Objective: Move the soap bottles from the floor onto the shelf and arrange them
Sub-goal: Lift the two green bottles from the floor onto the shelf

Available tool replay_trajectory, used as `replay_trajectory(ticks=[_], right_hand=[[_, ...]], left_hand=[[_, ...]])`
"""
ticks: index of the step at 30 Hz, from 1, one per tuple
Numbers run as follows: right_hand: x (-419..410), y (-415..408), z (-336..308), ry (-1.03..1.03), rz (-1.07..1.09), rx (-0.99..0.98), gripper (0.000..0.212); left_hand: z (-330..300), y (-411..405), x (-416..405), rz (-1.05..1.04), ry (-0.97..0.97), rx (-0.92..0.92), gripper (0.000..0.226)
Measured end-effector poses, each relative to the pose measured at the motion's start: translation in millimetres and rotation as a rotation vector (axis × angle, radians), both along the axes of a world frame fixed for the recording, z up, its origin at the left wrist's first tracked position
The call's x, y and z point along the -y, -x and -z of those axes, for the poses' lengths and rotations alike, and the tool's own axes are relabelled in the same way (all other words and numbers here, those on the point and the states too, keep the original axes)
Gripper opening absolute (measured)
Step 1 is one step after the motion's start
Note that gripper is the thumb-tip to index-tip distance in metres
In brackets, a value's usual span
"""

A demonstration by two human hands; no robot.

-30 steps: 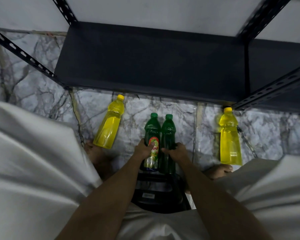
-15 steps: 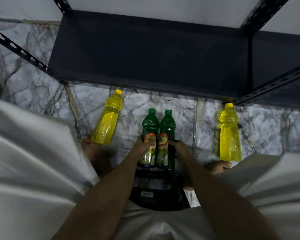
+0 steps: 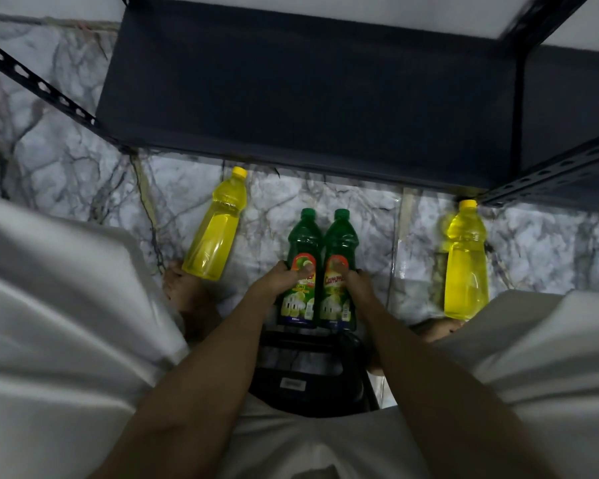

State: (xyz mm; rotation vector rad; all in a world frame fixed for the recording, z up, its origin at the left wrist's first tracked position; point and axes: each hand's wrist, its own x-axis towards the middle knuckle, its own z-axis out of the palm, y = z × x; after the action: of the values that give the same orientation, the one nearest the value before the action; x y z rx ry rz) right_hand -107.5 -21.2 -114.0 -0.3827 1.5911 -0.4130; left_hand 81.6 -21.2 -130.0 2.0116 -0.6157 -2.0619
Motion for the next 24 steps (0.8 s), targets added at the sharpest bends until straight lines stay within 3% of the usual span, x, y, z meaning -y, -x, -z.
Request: replay_trajectory(ticks=[4, 6, 8, 12, 15, 18, 21, 24], right_hand=[[11, 2, -27, 0.066, 0.031, -0.022, 0.049], [22, 3, -46, 0.137, 0.004, -0.043, 0.047], [36, 2, -67, 0.201, 0.001, -0.057, 0.041], [50, -2, -118, 0.386, 0.027, -0.138, 0.065], [52, -6, -161, 0.546, 0.038, -0.136, 0.06], [50, -6, -208, 0.676, 0.071, -0.119, 0.094], [40, -2, -259, 0.819, 0.095, -0.111, 0.072], [28, 4, -303, 0.922, 0.154, -0.133, 0.072]], left_hand=[[-27, 6, 6, -0.215, 0.024, -0.134, 0.082], [-46, 10, 11, -0.269, 0.081, -0.16, 0.083], [-70, 14, 18, -0.302, 0.167, -0.126, 0.077], [-135, 25, 29, -0.25, 0.435, 0.097, 0.039], [-182, 26, 32, -0.247, 0.61, 0.198, 0.051], [-229, 27, 34, -0.237, 0.759, 0.256, 0.075], [-274, 27, 32, -0.211, 0.935, 0.262, 0.041], [-315, 33, 26, -0.204, 1.091, 0.218, 0.042]])
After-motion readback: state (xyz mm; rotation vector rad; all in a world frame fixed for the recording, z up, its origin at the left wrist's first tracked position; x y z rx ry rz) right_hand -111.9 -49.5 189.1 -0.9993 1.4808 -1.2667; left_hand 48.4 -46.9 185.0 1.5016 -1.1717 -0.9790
